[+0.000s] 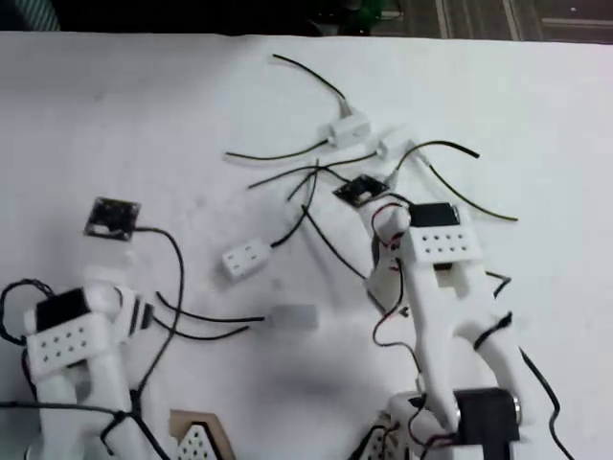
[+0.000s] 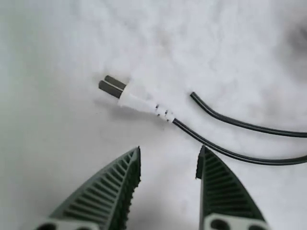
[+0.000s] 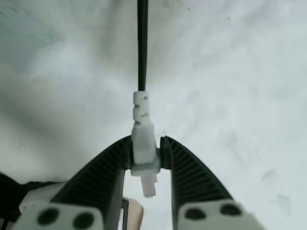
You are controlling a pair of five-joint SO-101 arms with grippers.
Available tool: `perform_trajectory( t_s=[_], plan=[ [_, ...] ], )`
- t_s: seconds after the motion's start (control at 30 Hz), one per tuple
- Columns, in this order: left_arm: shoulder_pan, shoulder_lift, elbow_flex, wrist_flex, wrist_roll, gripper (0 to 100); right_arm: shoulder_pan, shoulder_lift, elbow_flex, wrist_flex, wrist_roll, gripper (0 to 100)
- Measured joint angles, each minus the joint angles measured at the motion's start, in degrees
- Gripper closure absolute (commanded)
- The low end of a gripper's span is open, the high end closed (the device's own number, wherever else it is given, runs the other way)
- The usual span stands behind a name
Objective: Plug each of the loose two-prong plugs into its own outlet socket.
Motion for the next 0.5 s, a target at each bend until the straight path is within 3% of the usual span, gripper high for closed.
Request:
perform_trajectory(
  t_s=[0.1, 0.33, 0.5],
  plan=[
    [1.1, -1.7, 2.4, -1.0, 0.1, 80, 0.0, 4.0, 0.0, -1.9, 0.6, 85.8],
    [1.3, -2.1, 3.9, -1.2, 0.1, 80, 0.0, 14.2, -4.6, -2.2, 1.1, 85.8],
    [1.3, -2.3, 4.0, -1.4, 0.1, 80, -2.4, 21.0, -9.9, -1.8, 1.1, 91.2]
  ],
)
